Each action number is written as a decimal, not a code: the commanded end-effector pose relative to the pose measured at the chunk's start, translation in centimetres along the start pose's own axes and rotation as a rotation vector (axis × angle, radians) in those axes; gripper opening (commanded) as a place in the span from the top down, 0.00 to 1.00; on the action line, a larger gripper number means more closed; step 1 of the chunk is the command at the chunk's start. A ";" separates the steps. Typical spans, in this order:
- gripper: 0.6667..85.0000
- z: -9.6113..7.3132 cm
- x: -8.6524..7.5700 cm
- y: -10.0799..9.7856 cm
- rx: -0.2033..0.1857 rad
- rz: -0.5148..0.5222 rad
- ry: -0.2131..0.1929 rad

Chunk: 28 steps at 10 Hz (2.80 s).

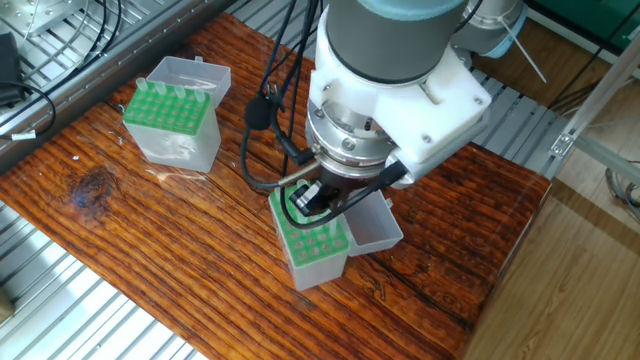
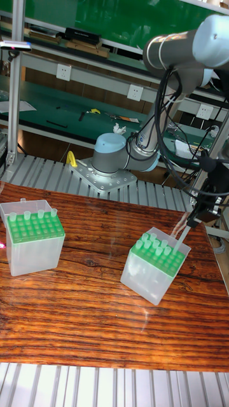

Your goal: Transfer all large pipette tips from one holder to another

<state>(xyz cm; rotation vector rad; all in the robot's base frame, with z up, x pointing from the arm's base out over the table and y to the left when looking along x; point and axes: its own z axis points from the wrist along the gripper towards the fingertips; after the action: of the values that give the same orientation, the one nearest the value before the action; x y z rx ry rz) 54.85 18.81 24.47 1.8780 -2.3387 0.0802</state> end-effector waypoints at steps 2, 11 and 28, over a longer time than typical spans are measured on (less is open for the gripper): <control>0.81 -1.8 0.2 0.7 -0.022 0.006 0.000; 0.80 -1.9 2.2 -1.6 0.064 -0.068 0.067; 0.83 -10.2 4.0 -0.9 0.108 0.167 -0.121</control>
<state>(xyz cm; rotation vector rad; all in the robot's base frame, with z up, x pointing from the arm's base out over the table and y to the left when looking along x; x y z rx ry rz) 55.48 18.83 32.56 1.8158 -2.5327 0.1085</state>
